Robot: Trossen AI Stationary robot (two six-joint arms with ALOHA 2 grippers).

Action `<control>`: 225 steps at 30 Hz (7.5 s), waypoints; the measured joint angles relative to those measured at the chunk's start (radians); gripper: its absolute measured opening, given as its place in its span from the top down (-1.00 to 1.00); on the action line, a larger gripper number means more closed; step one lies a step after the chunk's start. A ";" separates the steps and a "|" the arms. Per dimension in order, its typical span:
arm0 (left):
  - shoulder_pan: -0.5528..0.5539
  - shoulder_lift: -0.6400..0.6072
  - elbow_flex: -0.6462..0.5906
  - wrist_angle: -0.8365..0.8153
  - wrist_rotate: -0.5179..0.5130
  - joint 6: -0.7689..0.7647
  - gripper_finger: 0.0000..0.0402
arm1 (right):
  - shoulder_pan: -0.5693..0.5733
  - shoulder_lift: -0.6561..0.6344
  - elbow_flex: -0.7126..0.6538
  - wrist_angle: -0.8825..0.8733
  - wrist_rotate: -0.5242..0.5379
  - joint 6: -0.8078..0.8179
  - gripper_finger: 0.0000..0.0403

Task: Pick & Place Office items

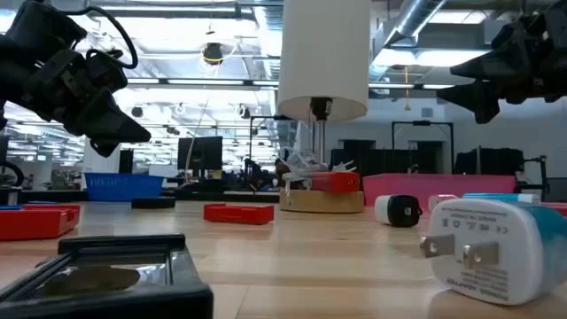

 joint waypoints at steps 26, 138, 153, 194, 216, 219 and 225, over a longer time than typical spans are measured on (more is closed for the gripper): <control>0.000 0.000 0.000 0.000 0.000 0.000 0.97 | 0.000 0.000 0.000 0.000 0.000 0.000 -0.29; 0.000 0.012 0.000 0.577 -0.518 -0.624 0.97 | -0.013 0.004 0.345 0.506 0.139 0.206 -0.29; -0.001 0.016 0.000 0.789 -0.431 -0.591 0.92 | -0.007 0.267 0.686 0.011 0.242 0.198 -0.29; 0.000 0.250 0.918 -0.321 -0.509 0.033 -0.58 | 0.119 0.878 1.429 -1.394 -0.036 0.601 -0.42; -0.160 0.260 0.913 -0.790 -0.365 -0.290 -0.58 | 0.523 0.972 0.994 -0.958 -0.182 0.972 -0.75; -0.185 0.261 0.895 -0.788 -0.365 -0.294 -0.58 | 0.577 0.994 0.929 -0.859 -0.175 1.057 -0.75; -0.215 0.262 0.861 -0.790 -0.365 -0.289 -0.58 | 0.676 1.133 0.873 -0.673 -0.158 1.183 -0.75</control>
